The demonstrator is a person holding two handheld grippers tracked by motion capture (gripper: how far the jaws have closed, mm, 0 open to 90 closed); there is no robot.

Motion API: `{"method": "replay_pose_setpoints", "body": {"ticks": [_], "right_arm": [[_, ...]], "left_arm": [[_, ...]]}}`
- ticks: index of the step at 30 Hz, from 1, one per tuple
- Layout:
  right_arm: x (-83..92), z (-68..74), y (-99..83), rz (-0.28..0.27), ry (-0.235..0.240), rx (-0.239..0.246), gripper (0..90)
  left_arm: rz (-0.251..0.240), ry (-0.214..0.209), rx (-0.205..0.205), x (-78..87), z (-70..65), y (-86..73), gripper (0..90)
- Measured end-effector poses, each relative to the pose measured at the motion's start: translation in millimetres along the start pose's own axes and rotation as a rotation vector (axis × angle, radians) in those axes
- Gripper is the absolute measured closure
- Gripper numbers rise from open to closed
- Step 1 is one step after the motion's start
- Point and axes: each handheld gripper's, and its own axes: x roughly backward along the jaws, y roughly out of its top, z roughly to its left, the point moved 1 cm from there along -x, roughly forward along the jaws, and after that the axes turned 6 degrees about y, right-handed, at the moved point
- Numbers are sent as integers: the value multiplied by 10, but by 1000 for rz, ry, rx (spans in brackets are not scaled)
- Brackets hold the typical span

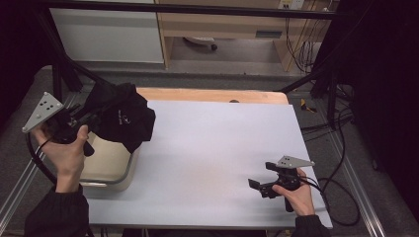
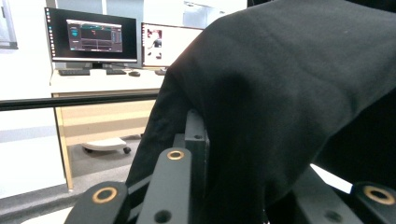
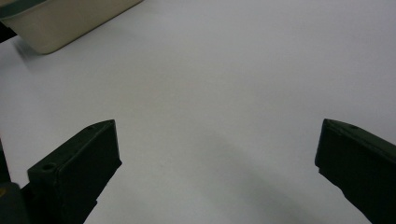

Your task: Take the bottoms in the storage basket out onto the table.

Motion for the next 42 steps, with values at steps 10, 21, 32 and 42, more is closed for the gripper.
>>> {"method": "replay_pose_setpoints", "body": {"ticks": [10, 21, 32, 42], "right_arm": [[-1, 2, -1, 4, 1, -2, 6], [7, -1, 1, 2, 0, 0, 6], [2, 0, -2, 2, -1, 0, 5], [7, -2, -1, 2, -1, 4, 6]], "left_arm": [[-9, -25, 0, -62, -102, 38, 765], [-5, -70, 2, -156, -259, 64, 765], [6, -105, -7, -241, -393, 42, 765], [18, -139, -11, -335, -532, 6, 765]]}}
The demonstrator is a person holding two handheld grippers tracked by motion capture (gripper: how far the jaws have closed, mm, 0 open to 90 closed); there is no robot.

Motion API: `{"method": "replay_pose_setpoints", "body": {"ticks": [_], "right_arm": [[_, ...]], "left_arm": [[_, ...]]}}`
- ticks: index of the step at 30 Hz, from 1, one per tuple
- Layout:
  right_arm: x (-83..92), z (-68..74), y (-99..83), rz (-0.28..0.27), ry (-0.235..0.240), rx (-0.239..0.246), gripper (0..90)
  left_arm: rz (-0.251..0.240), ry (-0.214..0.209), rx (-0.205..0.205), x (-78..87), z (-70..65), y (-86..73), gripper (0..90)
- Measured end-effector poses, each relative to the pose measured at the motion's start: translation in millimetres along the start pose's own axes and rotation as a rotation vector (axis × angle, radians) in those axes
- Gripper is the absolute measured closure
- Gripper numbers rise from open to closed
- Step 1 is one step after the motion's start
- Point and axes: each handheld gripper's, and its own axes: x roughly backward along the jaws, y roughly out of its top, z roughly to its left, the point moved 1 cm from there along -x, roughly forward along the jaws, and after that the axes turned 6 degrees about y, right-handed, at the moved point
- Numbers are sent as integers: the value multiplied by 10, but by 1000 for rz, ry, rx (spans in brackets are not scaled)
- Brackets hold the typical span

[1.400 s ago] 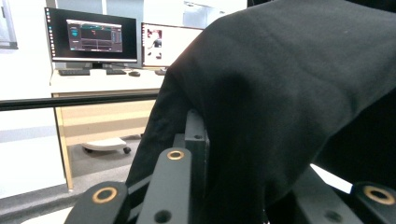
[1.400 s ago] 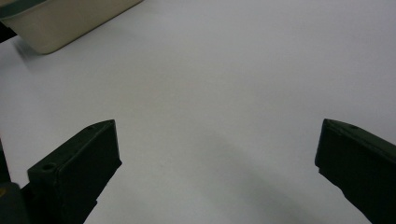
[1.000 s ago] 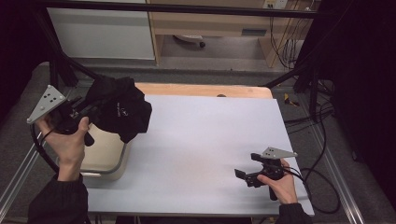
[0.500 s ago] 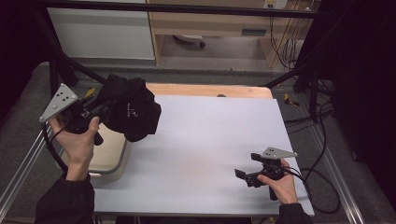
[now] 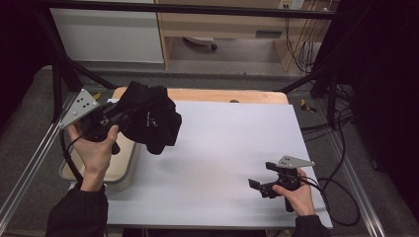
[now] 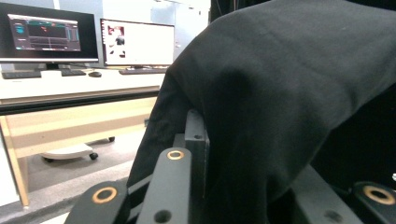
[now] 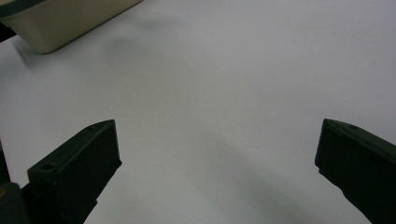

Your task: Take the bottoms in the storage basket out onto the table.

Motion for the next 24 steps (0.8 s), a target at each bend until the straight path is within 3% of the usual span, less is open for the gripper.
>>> {"method": "replay_pose_setpoints", "body": {"ticks": [7, 24], "right_arm": [[4, 0, 1, 0, 1, 0, 6], [0, 1, 0, 0, 0, 0, 6]], "left_arm": [[3, -17, 6, -63, -71, -28, 765], [63, -69, -14, -267, -258, -152, 765]]}}
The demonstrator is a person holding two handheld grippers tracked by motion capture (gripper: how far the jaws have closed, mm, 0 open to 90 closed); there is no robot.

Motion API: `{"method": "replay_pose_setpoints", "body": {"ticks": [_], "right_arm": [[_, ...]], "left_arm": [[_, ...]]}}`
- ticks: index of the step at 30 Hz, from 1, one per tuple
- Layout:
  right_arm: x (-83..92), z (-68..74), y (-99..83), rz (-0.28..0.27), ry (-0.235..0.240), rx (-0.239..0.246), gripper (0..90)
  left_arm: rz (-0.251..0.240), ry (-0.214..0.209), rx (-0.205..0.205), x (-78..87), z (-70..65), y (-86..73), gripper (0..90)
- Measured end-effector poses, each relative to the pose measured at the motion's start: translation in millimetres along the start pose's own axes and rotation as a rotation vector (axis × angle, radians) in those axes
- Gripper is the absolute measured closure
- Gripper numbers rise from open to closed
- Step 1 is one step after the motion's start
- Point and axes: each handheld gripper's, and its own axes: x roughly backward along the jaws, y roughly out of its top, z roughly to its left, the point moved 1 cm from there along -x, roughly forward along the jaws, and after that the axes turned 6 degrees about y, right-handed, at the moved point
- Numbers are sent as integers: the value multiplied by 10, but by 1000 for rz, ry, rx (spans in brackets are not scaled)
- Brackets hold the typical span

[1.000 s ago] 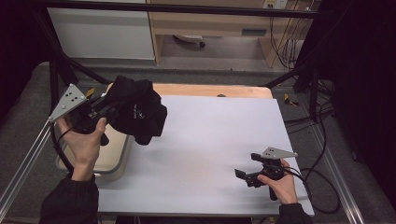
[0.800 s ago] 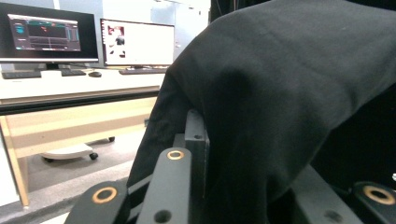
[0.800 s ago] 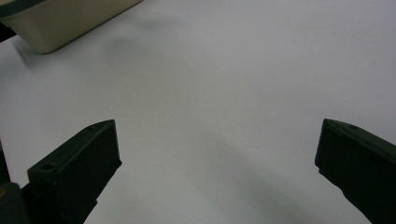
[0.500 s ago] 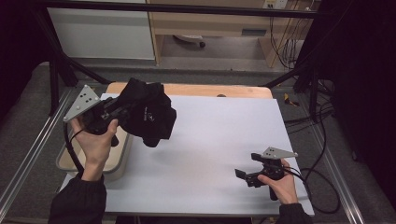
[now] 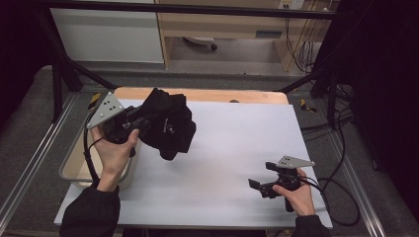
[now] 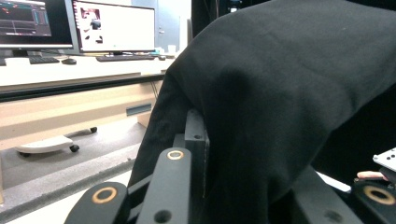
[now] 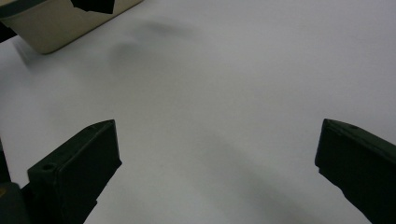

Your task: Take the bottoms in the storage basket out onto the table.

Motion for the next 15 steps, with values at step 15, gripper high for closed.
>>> {"method": "replay_pose_setpoints", "body": {"ticks": [15], "right_arm": [[7, -1, 2, -1, -1, 0, 6]], "left_arm": [[42, -40, -1, -187, -137, -134, 764]]}}
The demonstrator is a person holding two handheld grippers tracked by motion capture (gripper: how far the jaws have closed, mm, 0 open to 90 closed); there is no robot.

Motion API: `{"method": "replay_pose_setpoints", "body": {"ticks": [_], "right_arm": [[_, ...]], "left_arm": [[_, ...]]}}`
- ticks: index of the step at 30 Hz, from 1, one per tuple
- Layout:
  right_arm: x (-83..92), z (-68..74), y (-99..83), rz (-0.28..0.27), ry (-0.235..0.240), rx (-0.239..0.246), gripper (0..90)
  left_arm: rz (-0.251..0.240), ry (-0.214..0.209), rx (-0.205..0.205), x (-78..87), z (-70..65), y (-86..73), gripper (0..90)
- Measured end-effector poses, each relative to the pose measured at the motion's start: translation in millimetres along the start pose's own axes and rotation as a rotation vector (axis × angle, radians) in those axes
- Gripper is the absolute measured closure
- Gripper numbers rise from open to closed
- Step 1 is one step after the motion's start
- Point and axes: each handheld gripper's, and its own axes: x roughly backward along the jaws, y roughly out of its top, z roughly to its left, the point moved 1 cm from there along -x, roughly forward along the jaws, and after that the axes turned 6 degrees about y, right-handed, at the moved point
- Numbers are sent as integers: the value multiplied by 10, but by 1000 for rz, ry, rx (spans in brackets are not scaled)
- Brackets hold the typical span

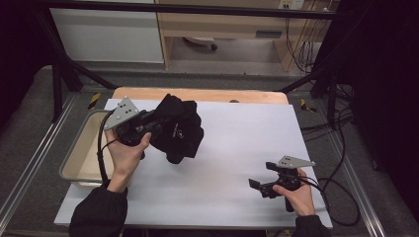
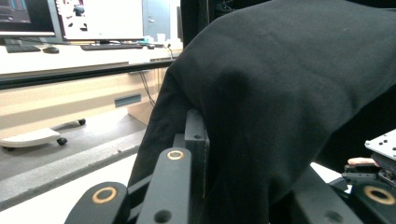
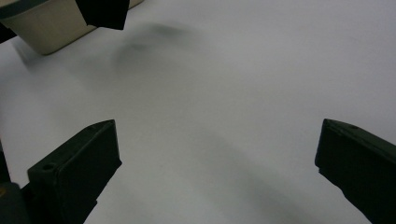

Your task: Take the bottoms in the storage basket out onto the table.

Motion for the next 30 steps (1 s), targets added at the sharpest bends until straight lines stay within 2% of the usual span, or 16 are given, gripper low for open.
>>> {"method": "replay_pose_setpoints", "body": {"ticks": [19, 30], "right_arm": [[-5, 1, -3, 2, 0, 0, 6], [-2, 0, -2, 1, -1, 1, 6]], "left_arm": [[69, -35, -6, -242, -149, -189, 763], [105, -44, -4, -340, -192, -305, 762]]}}
